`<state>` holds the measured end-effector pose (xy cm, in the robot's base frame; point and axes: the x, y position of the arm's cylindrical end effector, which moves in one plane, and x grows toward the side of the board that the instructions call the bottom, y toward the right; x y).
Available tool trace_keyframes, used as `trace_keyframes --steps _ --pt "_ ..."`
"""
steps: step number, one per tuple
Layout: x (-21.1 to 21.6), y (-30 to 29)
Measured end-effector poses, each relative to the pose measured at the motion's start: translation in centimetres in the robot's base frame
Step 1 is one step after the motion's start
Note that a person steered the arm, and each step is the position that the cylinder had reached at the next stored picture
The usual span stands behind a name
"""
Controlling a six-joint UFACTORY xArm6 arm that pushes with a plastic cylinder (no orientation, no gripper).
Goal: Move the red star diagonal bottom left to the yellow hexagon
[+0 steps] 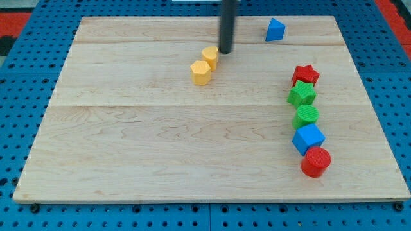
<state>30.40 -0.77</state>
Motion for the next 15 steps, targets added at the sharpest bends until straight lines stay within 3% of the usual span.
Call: trace_keyframes --steps 1,4,5,7,8,10,11,12,13,14,15 --pt "1.3 -0.4" --pt "3.6 25.4" --pt "7.4 25.7" --pt "6.6 20.6" --pt "8.6 22.6" --pt "4.7 10.4" --pt "7.5 7.7" --pt "12.3 0.2" --pt "13.0 -3.3" --pt "16.6 -3.5" --pt "23.6 -3.6"
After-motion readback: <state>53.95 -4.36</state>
